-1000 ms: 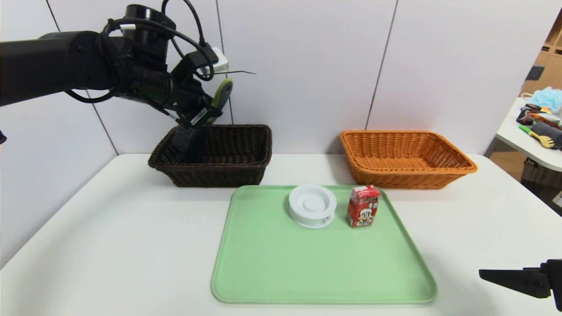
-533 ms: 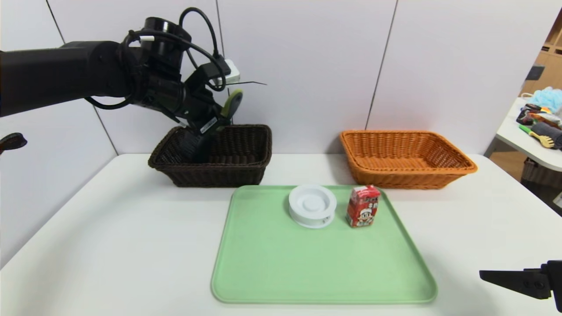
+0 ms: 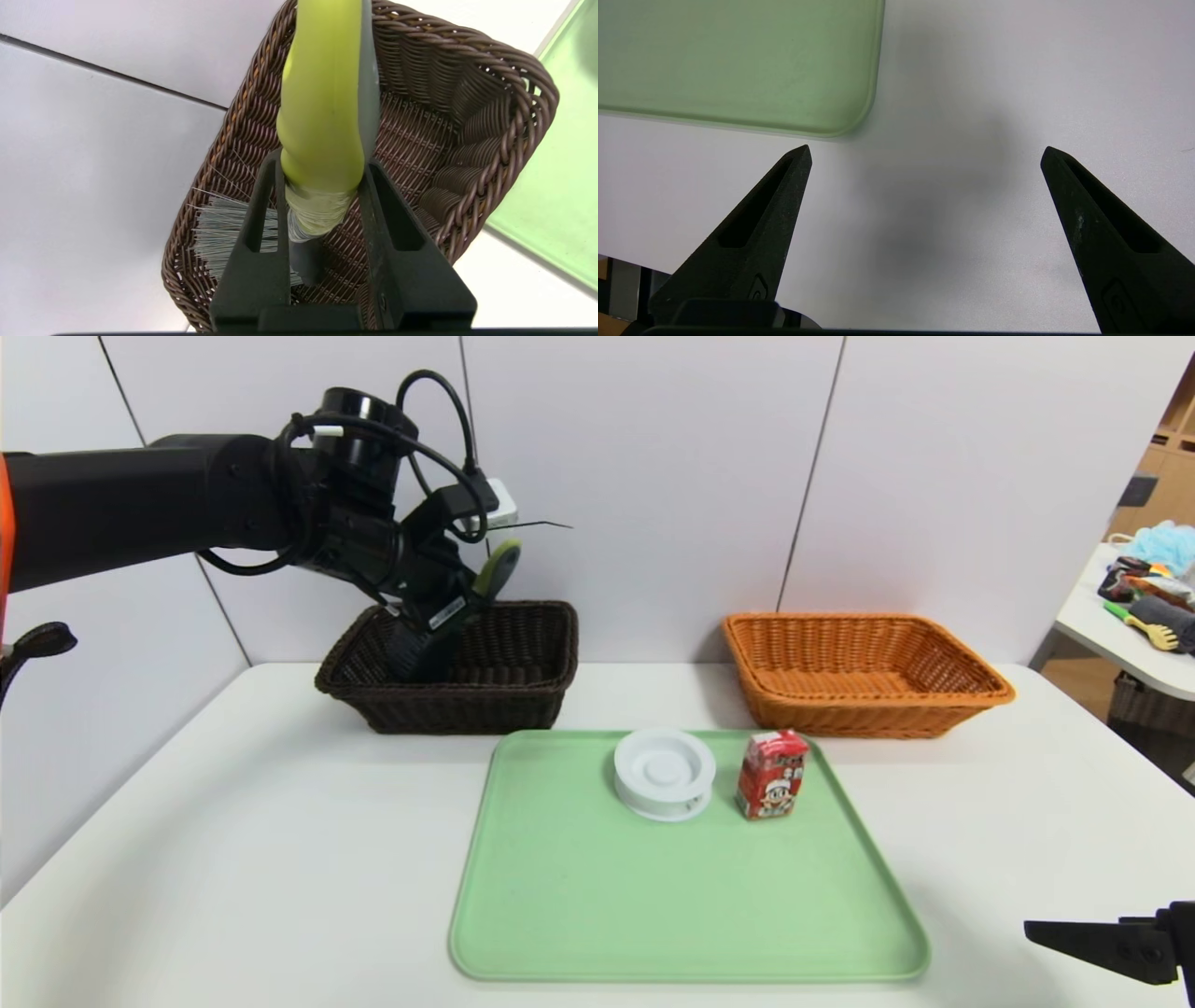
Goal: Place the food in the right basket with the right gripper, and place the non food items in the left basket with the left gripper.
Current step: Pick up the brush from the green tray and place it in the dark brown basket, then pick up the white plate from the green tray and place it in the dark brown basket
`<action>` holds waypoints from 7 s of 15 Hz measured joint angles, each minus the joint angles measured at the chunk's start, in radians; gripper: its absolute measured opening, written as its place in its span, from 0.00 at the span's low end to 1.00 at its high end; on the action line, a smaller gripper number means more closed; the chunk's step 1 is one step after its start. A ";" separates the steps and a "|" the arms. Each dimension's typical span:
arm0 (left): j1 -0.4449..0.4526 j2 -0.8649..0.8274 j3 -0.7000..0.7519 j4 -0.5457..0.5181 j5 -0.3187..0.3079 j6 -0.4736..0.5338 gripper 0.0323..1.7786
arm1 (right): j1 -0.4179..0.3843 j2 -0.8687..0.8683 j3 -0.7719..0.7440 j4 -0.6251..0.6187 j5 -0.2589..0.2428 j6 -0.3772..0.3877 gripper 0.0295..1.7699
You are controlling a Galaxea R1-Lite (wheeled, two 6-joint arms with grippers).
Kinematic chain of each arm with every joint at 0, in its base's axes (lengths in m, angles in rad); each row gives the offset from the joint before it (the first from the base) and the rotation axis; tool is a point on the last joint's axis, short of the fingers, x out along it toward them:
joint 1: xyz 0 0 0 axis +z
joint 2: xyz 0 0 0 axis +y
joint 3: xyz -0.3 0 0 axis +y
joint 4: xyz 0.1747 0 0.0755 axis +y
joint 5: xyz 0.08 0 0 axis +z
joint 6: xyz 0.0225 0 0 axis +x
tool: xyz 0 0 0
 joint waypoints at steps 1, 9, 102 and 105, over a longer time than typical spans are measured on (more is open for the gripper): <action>0.000 0.000 0.000 0.001 0.011 0.002 0.25 | 0.000 -0.001 0.000 0.001 0.000 0.000 0.96; 0.001 0.020 0.000 0.001 0.093 0.035 0.25 | 0.000 -0.004 0.007 0.000 0.000 0.000 0.96; -0.415 0.204 0.039 0.189 -0.190 -0.204 0.95 | -0.029 -0.061 0.074 0.000 0.002 0.001 0.96; -0.414 0.212 0.027 0.221 -0.188 -0.209 0.95 | -0.029 -0.062 0.079 0.000 0.003 0.001 0.96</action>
